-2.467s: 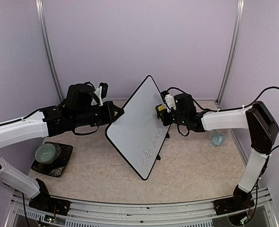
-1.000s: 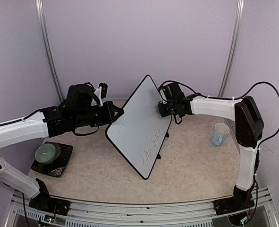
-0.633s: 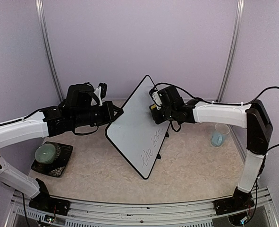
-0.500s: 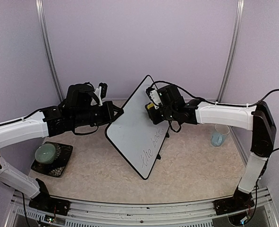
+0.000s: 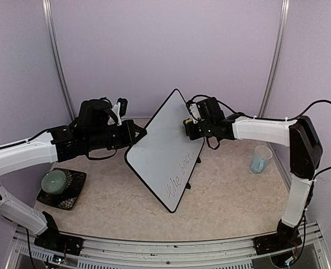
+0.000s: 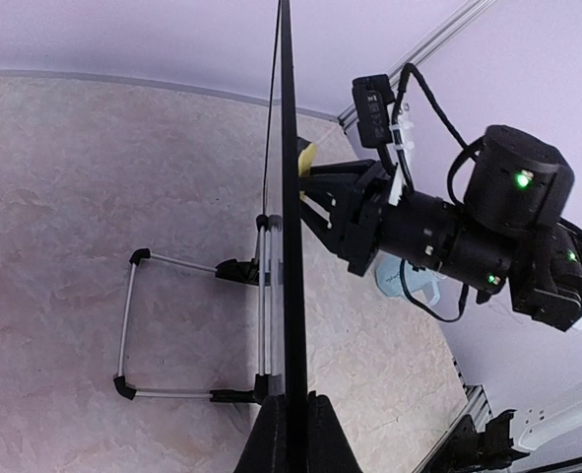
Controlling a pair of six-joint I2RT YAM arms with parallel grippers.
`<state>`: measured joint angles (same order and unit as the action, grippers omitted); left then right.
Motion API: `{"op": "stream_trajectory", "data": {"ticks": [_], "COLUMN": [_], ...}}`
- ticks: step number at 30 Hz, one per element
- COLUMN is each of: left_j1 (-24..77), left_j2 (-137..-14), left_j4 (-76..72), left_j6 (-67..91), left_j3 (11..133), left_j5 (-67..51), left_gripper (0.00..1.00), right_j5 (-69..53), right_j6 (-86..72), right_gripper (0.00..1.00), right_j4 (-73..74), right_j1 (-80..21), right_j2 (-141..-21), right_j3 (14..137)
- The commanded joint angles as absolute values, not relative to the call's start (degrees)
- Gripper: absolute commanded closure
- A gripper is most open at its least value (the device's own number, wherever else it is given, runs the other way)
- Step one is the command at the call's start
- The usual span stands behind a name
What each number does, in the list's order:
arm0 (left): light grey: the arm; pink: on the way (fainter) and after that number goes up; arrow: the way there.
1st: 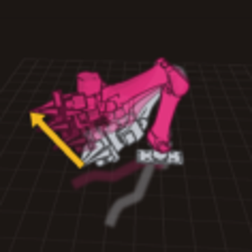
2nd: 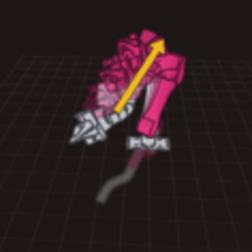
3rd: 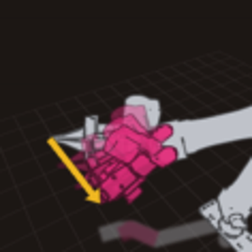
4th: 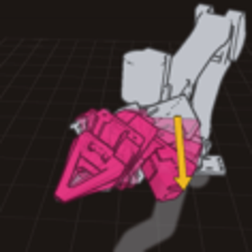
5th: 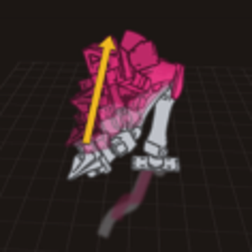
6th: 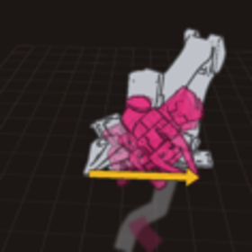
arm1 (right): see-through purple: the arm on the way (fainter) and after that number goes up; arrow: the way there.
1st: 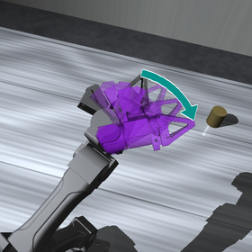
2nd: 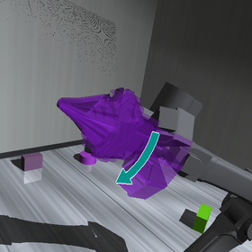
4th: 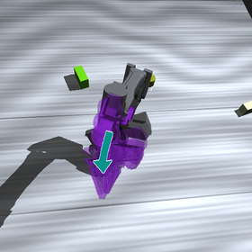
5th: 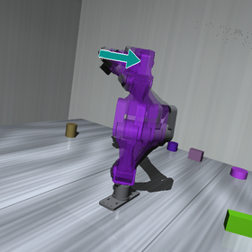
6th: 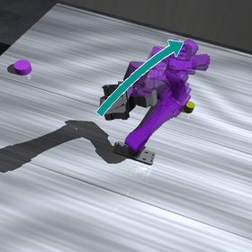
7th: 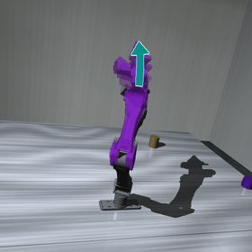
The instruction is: Erase the whiteboard
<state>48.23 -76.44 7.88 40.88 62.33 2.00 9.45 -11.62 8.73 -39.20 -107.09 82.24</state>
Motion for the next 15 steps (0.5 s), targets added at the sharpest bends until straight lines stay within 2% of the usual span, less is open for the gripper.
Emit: {"op": "stream_trajectory", "data": {"ticks": [1, 9, 15], "left_j1": [49.6, 49.6, 49.6], "left_j2": [-75.3, -75.5, -75.5], "left_j4": [8.1, 8.3, 8.1], "left_j6": [39.0, 38.8, 38.7], "left_j3": [61.7, 61.8, 61.9], "left_j5": [-4.3, -4.2, -4.1], "left_gripper": [1.0, 1.0, 1.0], "right_j5": [8.5, 5.8, 2.2], "right_j6": [-14.1, -12.7, -12.7], "right_gripper": [1.0, 1.0, 1.0], "right_j4": [8.6, 8.5, 6.9], "right_j1": [-35.9, -34.5, -36.5], "right_j2": [-112.0, -114.8, -110.4], "right_j3": [85.3, 88.8, 85.1]}}
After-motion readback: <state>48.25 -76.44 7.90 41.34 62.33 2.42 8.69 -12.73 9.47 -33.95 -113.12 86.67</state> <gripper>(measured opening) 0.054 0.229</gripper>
